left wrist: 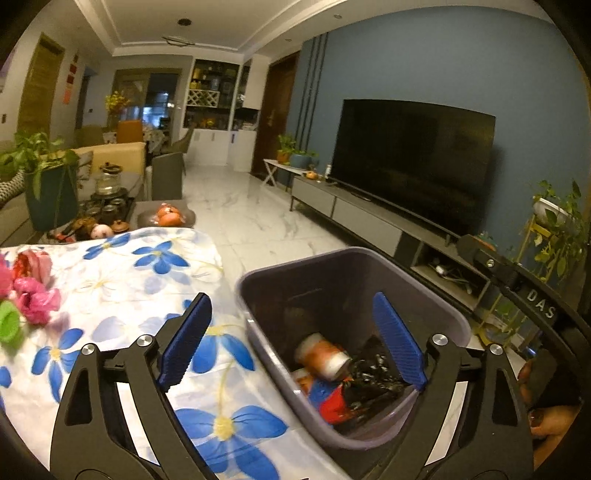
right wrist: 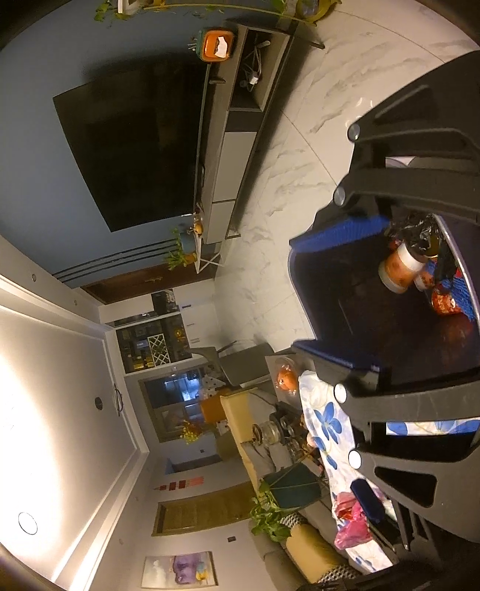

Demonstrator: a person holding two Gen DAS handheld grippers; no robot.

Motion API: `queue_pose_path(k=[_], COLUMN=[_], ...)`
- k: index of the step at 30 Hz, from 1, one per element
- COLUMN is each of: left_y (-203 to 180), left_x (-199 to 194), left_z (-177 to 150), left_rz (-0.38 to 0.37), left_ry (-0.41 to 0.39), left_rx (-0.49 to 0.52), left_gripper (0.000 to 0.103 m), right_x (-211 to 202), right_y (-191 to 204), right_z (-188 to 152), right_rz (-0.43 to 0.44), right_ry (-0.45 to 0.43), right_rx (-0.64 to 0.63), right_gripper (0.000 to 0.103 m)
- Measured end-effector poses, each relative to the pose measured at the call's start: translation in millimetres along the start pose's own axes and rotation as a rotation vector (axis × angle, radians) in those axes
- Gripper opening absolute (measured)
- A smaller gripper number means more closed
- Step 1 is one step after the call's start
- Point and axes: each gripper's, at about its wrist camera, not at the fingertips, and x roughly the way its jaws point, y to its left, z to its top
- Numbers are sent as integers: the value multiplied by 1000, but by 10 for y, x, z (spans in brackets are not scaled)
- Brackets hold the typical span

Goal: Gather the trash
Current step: 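Move both open tools back over the table toward the remaining trash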

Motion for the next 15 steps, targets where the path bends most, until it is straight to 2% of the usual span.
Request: queue_pose_path(k=[2,8,15], left_y=[53,245,436], left_x=[-63,-298,-665], left_z=[-21,-83,-132], left_rz=[18,96,181], left_ry=[-3,-11,-48], left_rx=[-8,-40,-60], left_gripper=[89,89,89], right_x=[-50,-177,-349], right_y=[22,100,291], right_z=[-6,-47,-124], right_rz=[-2,-17,-29], right_ry=[-8,-27,-42], right_rx=[-8,-23,-62], right_gripper=[61,72,74])
